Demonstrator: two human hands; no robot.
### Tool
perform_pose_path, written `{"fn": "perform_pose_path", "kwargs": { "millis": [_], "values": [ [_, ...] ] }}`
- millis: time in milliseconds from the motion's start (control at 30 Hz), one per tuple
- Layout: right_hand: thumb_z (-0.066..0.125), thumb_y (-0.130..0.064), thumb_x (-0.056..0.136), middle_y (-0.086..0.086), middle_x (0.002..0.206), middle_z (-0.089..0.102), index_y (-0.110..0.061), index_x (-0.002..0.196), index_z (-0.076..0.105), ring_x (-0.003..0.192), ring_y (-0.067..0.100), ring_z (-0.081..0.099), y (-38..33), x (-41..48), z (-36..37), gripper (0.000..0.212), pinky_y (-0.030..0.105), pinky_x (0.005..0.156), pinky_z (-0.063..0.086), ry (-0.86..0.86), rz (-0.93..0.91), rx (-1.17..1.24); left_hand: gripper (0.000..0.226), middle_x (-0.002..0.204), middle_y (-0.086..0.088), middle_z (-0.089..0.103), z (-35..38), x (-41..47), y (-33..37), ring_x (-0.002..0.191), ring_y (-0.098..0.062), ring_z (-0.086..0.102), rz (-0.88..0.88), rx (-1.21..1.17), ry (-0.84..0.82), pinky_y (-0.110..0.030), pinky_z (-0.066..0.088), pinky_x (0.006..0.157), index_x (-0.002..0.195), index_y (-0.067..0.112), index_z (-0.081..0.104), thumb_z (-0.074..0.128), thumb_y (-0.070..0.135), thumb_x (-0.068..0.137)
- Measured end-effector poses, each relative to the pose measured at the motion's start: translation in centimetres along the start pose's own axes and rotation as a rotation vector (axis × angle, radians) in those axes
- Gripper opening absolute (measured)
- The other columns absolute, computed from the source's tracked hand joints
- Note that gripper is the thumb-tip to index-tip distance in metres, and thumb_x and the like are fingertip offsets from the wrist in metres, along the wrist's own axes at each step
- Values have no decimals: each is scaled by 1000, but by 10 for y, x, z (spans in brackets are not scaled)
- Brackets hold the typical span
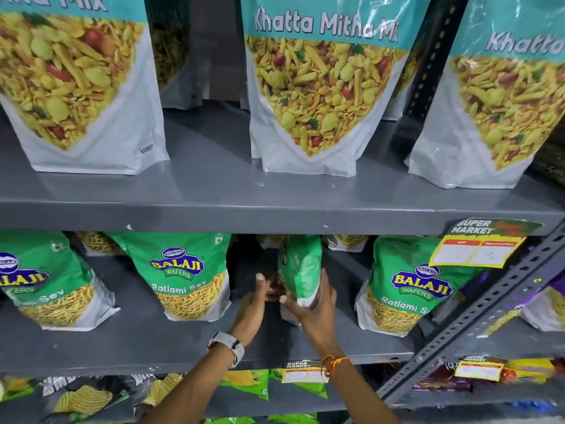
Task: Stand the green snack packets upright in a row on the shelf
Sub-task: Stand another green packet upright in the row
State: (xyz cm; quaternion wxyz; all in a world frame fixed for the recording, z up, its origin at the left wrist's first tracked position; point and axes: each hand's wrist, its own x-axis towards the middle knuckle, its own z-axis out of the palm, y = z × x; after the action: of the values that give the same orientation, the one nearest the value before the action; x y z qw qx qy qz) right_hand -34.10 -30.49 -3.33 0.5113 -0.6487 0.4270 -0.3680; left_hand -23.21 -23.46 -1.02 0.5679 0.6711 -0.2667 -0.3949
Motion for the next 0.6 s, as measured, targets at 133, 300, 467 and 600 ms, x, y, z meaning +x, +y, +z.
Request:
{"fn": "perform_pose_path", "kwargs": {
  "millis": [133, 300, 467, 600],
  "values": [
    [76, -1, 69, 4, 103, 50, -13, 107, 36, 96, 17, 56, 8, 11, -16, 56, 18, 76, 50, -32, 23, 89, 47, 89, -7, 69, -1, 9, 11, 88, -16, 64, 82, 96, 175, -31, 40, 89, 90, 8, 69, 31, 35, 97],
    [68, 8, 74, 5, 94, 61, -10, 95, 43, 79, 0, 65, 20, 25, -33, 37, 19, 69, 55, -199, 36, 143, 54, 147, -5, 35, -2, 17, 39, 138, -22, 29, 46, 76, 68, -29, 23, 109, 143, 17, 26, 34, 41, 96],
    [68, 5, 75, 6, 98, 67, -7, 99, 54, 84, 1, 67, 26, 36, -44, 30, 18, 71, 56, -226, 26, 124, 27, 133, 10, 47, 2, 17, 36, 107, 5, 47, 98, -42, -93, -4, 34, 89, 123, 34, 40, 39, 31, 96],
    [64, 5, 79, -10, 75, 73, -15, 88, 60, 74, -4, 65, 25, 45, -48, 23, 13, 67, 52, -202, 22, 46, 26, 95, 19, 52, 6, 9, 26, 84, 15, 45, 135, -52, 28, 8, 37, 57, 118, 22, 39, 48, 24, 93]
  ]
}}
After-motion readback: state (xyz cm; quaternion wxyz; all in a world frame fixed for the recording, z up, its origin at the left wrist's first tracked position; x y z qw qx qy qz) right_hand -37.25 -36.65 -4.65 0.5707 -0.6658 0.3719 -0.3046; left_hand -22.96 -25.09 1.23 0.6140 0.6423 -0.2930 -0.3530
